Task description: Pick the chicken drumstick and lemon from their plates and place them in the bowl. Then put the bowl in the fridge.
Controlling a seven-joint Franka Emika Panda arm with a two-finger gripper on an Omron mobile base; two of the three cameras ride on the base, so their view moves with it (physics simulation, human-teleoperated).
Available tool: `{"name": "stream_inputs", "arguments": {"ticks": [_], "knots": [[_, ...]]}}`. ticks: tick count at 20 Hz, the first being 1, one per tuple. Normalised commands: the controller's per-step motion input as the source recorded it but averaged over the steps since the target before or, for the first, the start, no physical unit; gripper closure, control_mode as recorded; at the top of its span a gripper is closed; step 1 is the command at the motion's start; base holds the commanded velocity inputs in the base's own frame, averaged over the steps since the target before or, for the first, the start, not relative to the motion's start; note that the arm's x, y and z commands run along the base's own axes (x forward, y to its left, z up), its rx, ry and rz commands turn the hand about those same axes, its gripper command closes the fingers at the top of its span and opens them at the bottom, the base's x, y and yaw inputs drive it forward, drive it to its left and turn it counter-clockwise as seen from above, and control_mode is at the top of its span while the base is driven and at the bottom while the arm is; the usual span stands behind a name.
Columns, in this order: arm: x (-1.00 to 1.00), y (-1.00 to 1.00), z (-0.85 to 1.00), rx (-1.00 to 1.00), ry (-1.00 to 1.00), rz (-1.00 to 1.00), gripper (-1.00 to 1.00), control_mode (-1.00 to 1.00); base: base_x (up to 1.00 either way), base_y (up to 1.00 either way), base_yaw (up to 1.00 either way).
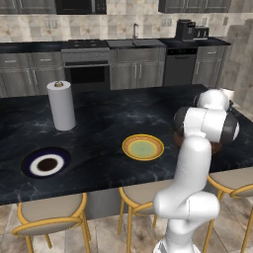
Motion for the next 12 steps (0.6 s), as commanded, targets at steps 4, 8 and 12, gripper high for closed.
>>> {"name": "stream_inputs", "arguments": {"ticks": [4,8,12], "knots": [[-0.51,-0.01,0.14,0.03,0.0,-0.52,-1.0,-1.0,0.0,0.0,0.0],[-0.49,0.0,0.07,0.01,0.0,-0.58,-1.0,-1.0,0.0,0.0,0.0],[-0.49,0.05,0.0,0.0,0.0,-0.65,-1.0,-1.0,0.0,0.0,0.0]]}}
